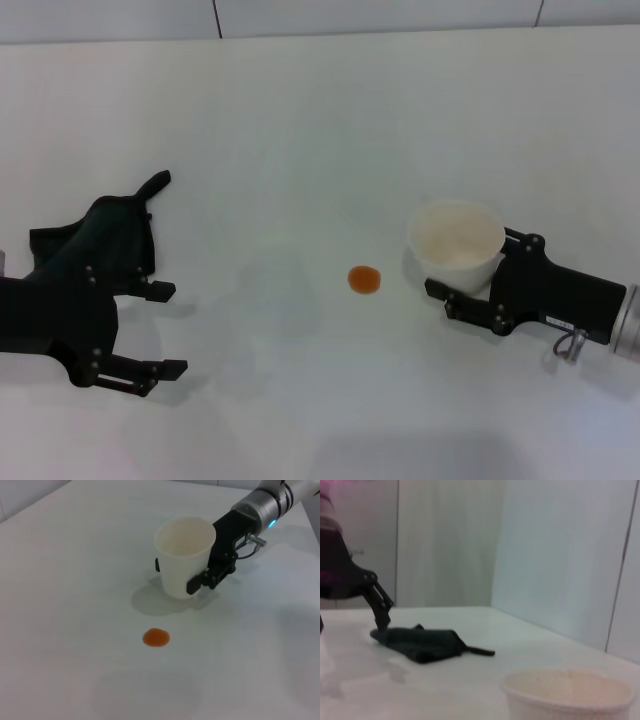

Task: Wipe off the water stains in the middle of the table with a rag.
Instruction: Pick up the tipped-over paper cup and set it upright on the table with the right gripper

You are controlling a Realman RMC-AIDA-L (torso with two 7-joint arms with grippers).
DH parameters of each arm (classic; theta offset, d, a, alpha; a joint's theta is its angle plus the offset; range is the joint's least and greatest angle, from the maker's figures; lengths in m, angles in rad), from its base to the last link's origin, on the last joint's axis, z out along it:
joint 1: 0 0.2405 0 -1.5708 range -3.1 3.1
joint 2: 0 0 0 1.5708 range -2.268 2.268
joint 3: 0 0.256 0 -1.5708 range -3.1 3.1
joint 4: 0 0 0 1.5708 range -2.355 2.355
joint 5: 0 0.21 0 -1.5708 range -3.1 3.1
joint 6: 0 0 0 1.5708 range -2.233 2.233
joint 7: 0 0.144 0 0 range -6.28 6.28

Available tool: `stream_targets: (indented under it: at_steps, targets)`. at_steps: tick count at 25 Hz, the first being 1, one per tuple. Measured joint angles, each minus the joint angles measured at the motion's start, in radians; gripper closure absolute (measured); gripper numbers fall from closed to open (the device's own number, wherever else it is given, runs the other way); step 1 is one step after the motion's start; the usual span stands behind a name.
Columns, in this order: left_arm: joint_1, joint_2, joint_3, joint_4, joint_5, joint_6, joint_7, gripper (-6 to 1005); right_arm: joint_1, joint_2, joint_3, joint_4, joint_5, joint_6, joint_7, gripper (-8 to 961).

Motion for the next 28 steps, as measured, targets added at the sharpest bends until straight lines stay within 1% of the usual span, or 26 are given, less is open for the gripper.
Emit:
stream_targets:
  at_steps: [5,12,21,24,25,28]
  targets:
    - [0.0,-0.001,0.0,0.0,-0.001,0.0,0.0,114,0.002,0.0,-0.019,0.007,0.002,0.017,-0.002,214]
    - [0.002,-0.003,0.002,0.0,-0.001,0.0,-0.003,114,0.001,0.0,-0.023,0.01,-0.002,0.018,-0.003,94]
    - [0.009,-0.003,0.001,0.0,-0.001,0.0,-0.002,114,-0.013,0.0,-0.024,0.007,-0.004,-0.01,0.006,94]
    - [0.012,-0.003,-0.001,0.0,-0.001,0.0,-0.002,114,-0.017,-0.003,-0.026,0.007,-0.004,-0.026,0.012,94]
    - [0.012,-0.003,-0.002,0.0,-0.001,0.0,-0.002,114,-0.022,-0.009,-0.034,0.002,-0.004,-0.035,0.035,94]
    - [0.013,-0.002,-0.004,0.0,-0.001,0.0,-0.002,114,-0.022,-0.013,-0.043,0.001,-0.004,-0.033,0.052,93]
